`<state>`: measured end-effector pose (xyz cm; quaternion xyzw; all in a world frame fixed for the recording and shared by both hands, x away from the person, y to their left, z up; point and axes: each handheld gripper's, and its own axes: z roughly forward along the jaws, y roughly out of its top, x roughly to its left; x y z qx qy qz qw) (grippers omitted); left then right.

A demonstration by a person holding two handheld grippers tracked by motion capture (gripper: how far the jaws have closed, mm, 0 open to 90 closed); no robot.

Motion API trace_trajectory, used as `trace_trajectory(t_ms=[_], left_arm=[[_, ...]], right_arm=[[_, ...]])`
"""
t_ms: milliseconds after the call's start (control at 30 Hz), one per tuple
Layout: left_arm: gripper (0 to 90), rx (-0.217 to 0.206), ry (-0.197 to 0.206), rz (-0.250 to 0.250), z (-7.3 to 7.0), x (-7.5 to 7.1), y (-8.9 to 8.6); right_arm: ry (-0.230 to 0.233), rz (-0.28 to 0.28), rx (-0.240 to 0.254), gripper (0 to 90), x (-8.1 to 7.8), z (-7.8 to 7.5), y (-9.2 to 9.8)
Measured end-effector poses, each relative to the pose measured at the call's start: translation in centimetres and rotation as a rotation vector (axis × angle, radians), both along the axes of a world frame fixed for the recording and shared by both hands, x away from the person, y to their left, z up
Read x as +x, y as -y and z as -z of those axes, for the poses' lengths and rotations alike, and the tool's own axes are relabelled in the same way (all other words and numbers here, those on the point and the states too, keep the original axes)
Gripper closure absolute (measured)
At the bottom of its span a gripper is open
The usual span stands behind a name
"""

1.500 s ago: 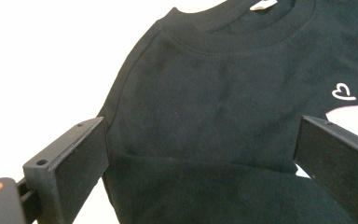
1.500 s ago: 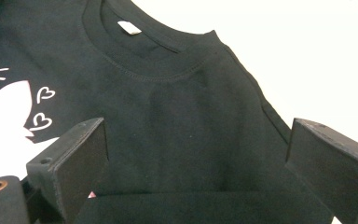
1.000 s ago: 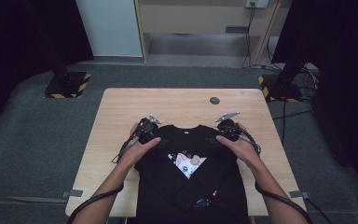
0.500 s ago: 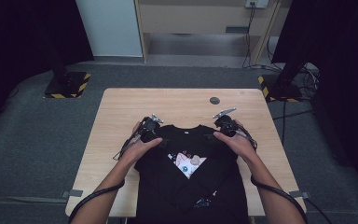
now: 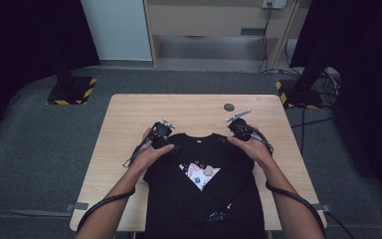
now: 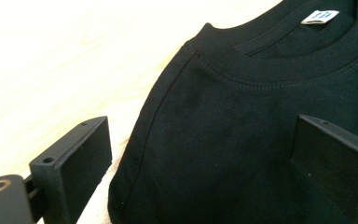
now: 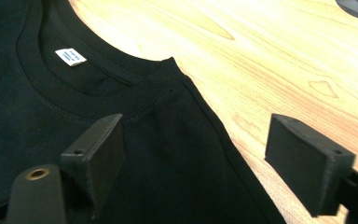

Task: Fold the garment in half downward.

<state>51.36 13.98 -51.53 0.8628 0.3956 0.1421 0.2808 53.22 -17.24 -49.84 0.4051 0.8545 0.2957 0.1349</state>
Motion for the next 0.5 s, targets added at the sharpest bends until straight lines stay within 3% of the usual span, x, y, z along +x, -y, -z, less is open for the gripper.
trace_trajectory(t_ms=[267, 500], left_arm=[[6.8, 0.004, -0.006, -0.019, 0.3, 0.7, -0.1], [8.1, 0.002, -0.001, -0.024, 0.4, 1.3, 0.0]], right_arm=[[-0.023, -0.022, -0.019, 31.1, 0.5, 0.5, -0.2], [-0.040, -0.026, -0.053, 34.0, 1.0, 1.2, 0.4]])
